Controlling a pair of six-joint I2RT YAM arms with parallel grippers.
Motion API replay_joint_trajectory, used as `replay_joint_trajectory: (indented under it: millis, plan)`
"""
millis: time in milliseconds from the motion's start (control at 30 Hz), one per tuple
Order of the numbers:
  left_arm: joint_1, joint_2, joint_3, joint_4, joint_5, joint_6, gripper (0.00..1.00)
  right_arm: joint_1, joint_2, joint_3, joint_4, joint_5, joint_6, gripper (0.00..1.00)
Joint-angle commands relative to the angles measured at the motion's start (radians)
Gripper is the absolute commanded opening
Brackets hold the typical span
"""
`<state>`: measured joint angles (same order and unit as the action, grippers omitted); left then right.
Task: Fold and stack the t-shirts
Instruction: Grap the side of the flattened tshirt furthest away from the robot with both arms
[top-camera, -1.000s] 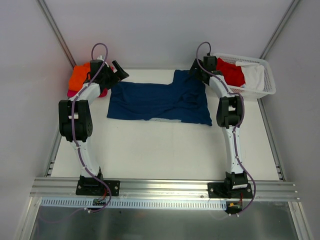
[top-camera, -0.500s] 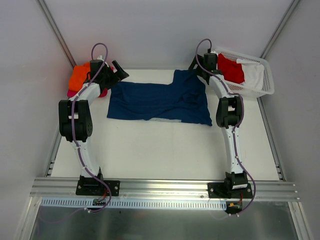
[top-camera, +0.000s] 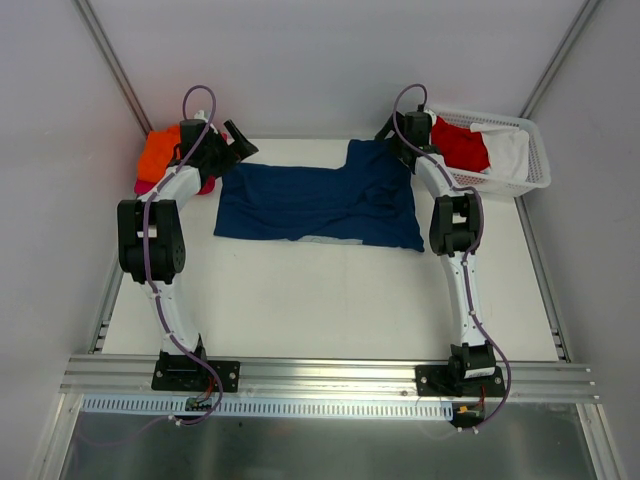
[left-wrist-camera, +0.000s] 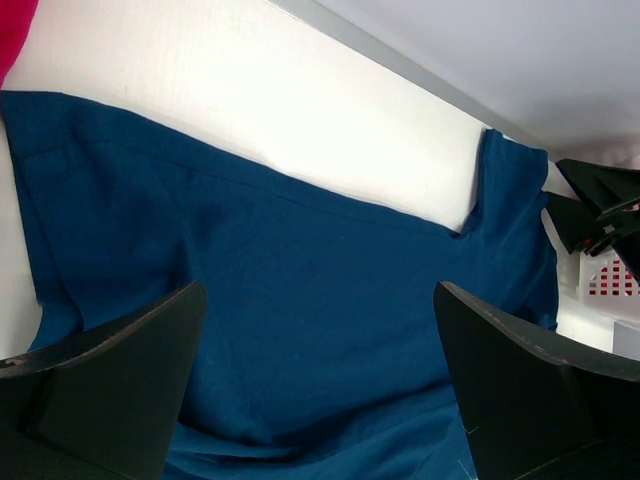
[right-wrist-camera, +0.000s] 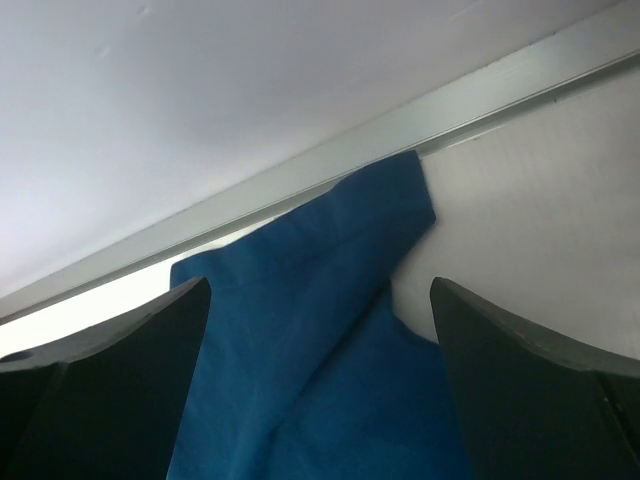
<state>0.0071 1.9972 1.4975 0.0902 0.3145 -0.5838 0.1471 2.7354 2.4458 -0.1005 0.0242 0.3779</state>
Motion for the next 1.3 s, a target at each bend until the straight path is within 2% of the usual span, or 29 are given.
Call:
replay_joint_trajectory:
  millis: [0, 100, 200, 333, 500, 600, 633, 733, 800, 833, 967, 1100, 1267]
  plan:
    - [-0.002, -0.021, -0.008, 0.034, 0.027, 0.016, 0.99, -0.149, -0.077, -0.025, -0.01, 0.298, -0.011, 0.97]
    - [-0.001, -0.023, -0.01, 0.034, 0.028, 0.012, 0.99, -0.152, -0.088, -0.034, -0.008, 0.286, -0.01, 0.98]
    - [-0.002, -0.02, -0.013, 0.034, 0.023, 0.007, 0.99, -0.159, -0.057, -0.018, 0.001, 0.229, 0.06, 0.97]
    - [-0.002, -0.012, -0.014, 0.033, 0.018, 0.007, 0.99, -0.158, 0.012, 0.015, 0.051, 0.094, 0.174, 0.91]
    - [-0.002, -0.021, -0.023, 0.029, 0.006, 0.022, 0.99, -0.153, 0.05, 0.036, 0.091, 0.1, 0.216, 0.84]
    - [-0.002, -0.018, -0.022, 0.013, -0.011, 0.016, 0.99, -0.156, 0.053, 0.038, 0.094, 0.102, 0.219, 0.71]
    - [-0.001, -0.018, -0.023, 0.002, -0.021, 0.013, 0.99, -0.156, 0.053, 0.036, 0.093, 0.097, 0.222, 0.6]
    - [0.004, -0.011, -0.031, -0.012, -0.066, -0.007, 0.99, -0.161, 0.055, 0.032, 0.094, 0.082, 0.227, 0.42]
    - [0.023, 0.0, -0.026, -0.023, -0.095, -0.028, 0.99, -0.164, 0.053, 0.028, 0.094, 0.074, 0.228, 0.39]
    - [0.031, 0.002, -0.026, -0.03, -0.109, -0.045, 0.99, -0.167, 0.05, 0.027, 0.094, 0.068, 0.228, 0.26]
    - [0.065, 0.006, -0.022, -0.033, -0.121, -0.068, 0.99, -0.175, 0.038, -0.007, 0.127, 0.057, 0.233, 0.22]
    - [0.071, 0.005, -0.019, -0.033, -0.12, -0.059, 0.99, -0.179, 0.035, -0.011, 0.136, 0.046, 0.234, 0.1]
    - [0.086, 0.029, 0.015, -0.033, -0.095, -0.056, 0.99, -0.182, 0.032, -0.018, 0.139, 0.031, 0.233, 0.06]
